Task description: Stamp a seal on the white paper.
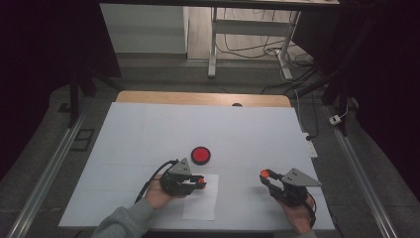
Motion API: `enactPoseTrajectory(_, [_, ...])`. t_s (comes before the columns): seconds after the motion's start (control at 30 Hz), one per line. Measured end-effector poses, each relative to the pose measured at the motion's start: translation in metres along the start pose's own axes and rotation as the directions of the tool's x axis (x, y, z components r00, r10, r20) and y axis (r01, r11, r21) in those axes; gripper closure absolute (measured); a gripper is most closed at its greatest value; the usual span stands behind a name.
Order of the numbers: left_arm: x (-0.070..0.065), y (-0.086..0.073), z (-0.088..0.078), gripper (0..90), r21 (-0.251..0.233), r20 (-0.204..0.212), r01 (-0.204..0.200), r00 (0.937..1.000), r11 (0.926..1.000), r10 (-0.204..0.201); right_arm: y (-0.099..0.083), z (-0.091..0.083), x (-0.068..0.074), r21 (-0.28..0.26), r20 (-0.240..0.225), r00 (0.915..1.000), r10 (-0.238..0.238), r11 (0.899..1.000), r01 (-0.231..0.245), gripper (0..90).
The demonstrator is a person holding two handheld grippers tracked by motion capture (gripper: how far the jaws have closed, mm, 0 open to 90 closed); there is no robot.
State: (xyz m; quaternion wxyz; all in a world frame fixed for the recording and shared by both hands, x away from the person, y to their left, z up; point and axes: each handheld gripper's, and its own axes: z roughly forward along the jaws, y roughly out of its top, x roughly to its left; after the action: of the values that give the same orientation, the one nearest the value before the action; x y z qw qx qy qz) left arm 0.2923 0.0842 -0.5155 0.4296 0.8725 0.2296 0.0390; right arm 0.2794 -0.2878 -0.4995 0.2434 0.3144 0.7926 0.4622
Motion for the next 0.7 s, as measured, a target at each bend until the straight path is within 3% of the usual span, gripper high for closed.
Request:
enactPoseTrajectory(0.23, [-0.0019, -0.0033, 0.0074, 72.2, 0.035, -0.002, -0.014, 0.9999, 0.9993, 0.014, -0.0002, 0.0004, 0.0000, 0.001, -0.003, 1.0000, 0.000, 1.000, 0.000, 64.7])
enactPoseTrajectory(0.7, [-0.0036, -0.0063, 0.0108, 72.3, 0.045, -0.014, -0.026, 0.9996, 0.9986, 0.026, -0.0005, 0.0007, -0.0001, 0.005, -0.005, 1.0000, -0.004, 1.000, 0.004, 64.7])
